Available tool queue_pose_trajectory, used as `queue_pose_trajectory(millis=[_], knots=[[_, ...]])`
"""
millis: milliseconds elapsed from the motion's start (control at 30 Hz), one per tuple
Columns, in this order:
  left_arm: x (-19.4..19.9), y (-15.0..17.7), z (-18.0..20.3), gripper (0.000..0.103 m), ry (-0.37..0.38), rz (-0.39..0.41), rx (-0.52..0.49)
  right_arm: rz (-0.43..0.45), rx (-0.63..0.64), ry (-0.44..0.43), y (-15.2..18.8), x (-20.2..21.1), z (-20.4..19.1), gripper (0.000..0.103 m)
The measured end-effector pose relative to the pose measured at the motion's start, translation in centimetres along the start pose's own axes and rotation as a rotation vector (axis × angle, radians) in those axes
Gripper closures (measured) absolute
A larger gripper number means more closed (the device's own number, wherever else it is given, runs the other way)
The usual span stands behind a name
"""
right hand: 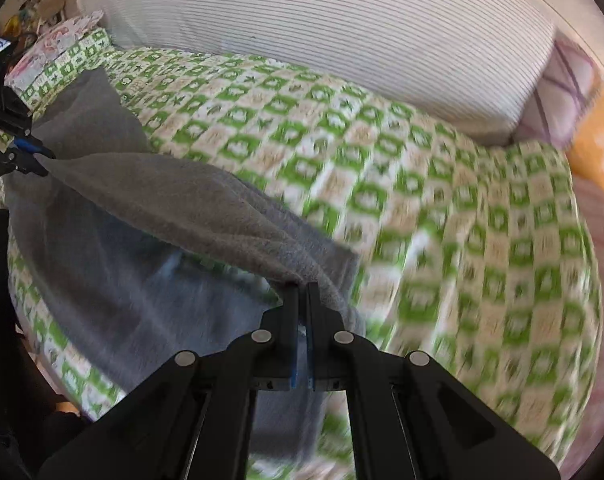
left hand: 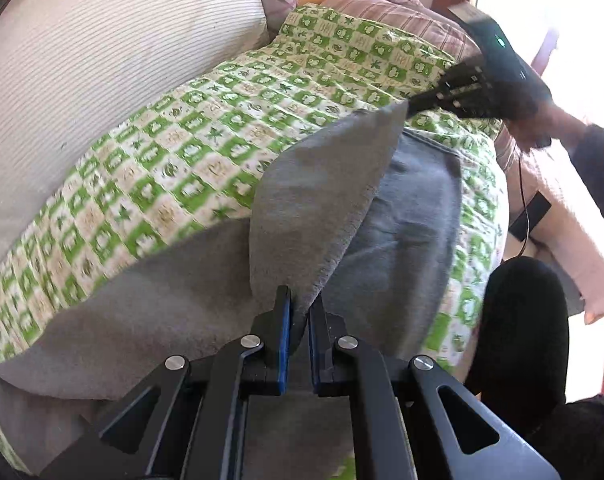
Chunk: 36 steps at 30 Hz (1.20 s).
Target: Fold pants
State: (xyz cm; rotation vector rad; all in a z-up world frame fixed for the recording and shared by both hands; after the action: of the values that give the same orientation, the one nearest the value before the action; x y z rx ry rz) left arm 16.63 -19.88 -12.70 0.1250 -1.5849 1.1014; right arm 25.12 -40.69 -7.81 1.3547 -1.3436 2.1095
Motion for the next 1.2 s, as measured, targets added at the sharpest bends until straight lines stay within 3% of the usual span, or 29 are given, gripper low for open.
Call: queue_pose_trajectory(millis=[400, 533, 767, 833, 867, 900, 967, 1000, 1133, 1200], knots=[[2.1, 2.9, 4.1, 0.096, -0.056, 0.049, 0.086, 0.086, -0.109, 0.047, 5.4, 3.4, -2.1, 0.099], [1.1, 4.6, 5.2, 0.096, -0.054, 0.032, 0.111, 0.102, -0.134, 0.052, 6.7, 3.9, -2.8, 0.099], [-3.2, 7.6, 5.2, 0.095, -0.033, -0.045, 0.168, -0.021, -0.149, 0.058, 10.7, 0.4, -3.8, 0.099], [-3.0, 7.8, 4.9, 0.093, -0.016, -0.034, 0.192, -0.035, -0.143, 0.077, 11.0, -0.2, -3.9, 0.098], [-2.7, 7.8, 4.9, 0.088, -0.007, -0.029, 0.200, -0.028, -0.139, 0.097, 10.8, -0.1, -4.0, 0.097], [-2.3, 7.7, 4.8, 0.076, 0.001, -0.022, 0.205, -0.030, -0.134, 0.116, 10.6, 0.2, -4.0, 0.095], [-0.8, 7.6, 4.4, 0.053, -0.015, 0.007, 0.196, -0.031, -0.110, 0.161, 10.1, 0.9, -4.2, 0.087], [-0.1, 7.6, 4.2, 0.048, -0.029, 0.022, 0.191, -0.026, -0.101, 0.168, 9.9, 1.3, -4.5, 0.084], [2.2, 8.4, 3.0, 0.047, -0.044, 0.048, 0.195, 0.019, -0.108, 0.143, 8.7, 3.4, -5.8, 0.040], [3.2, 8.8, 2.3, 0.047, -0.062, 0.059, 0.200, 0.059, -0.114, 0.116, 7.7, 4.4, -6.7, 0.039]])
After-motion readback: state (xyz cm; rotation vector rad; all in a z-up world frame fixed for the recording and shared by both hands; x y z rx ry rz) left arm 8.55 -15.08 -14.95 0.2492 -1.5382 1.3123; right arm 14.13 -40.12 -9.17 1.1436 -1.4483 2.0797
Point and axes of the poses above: each gripper's, at about its wrist camera, not at the fingertips, and x roughly against the way its jaws point, z to its right, y to its underside, the point moved 9 cm from there along -x, roughly the way its jaws point, and after that the axes turned 6 degrees about z, right-handed, at the moved point
